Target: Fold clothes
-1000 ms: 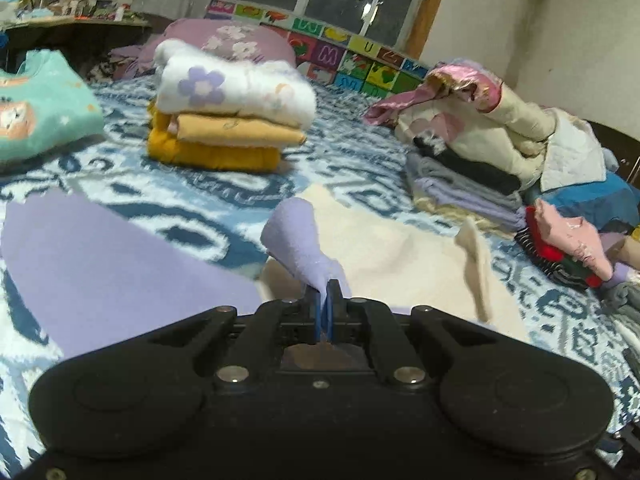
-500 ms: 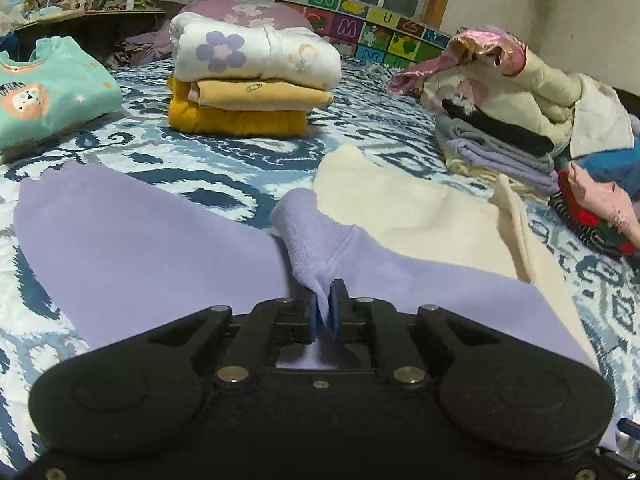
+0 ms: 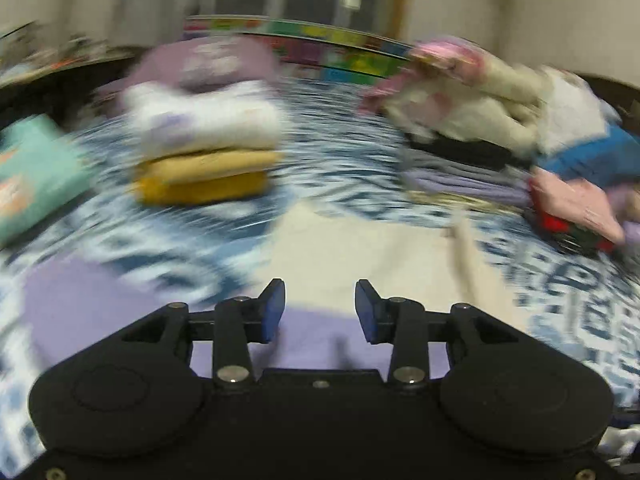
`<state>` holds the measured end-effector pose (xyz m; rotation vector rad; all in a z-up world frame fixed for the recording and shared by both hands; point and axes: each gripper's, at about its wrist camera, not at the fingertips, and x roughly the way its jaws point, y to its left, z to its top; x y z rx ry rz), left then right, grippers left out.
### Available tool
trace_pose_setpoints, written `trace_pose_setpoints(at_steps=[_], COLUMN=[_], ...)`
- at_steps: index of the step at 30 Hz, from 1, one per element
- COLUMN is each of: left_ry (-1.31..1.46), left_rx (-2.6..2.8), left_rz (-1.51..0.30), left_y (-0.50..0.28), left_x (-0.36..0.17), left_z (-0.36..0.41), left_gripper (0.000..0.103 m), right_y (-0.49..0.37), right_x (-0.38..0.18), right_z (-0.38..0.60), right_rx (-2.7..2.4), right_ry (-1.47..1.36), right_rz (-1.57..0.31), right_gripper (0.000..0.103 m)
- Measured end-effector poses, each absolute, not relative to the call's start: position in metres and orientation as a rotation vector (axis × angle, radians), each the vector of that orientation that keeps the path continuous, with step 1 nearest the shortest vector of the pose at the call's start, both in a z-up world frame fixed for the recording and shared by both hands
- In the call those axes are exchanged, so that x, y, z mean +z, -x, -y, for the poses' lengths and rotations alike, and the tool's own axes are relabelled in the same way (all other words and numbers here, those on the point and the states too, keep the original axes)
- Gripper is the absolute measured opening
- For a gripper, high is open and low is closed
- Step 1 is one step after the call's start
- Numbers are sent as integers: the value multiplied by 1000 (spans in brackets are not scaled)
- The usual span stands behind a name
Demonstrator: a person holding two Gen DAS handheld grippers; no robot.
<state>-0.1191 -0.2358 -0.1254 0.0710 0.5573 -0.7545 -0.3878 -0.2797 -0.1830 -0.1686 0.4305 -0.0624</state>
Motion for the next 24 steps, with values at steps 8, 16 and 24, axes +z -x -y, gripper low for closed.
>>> trace_pose_setpoints(at_steps=[8, 16, 24], left_ry=[-94, -108, 24], left_rx=[-941, -965, -919], left_rz=[-665, -810, -860], left_y=[85, 46, 21], left_x=[-128, -160, -182], left_z=[379, 457, 438], left_gripper=[37, 21, 7], right_y=[360, 354, 351], right_x=[-187, -197, -201], right_z=[291, 298, 304], right_rx=[-66, -12, 89], right_ry=[99, 38, -79], right_rz=[-425, -479, -523], right_gripper=[29, 29, 32])
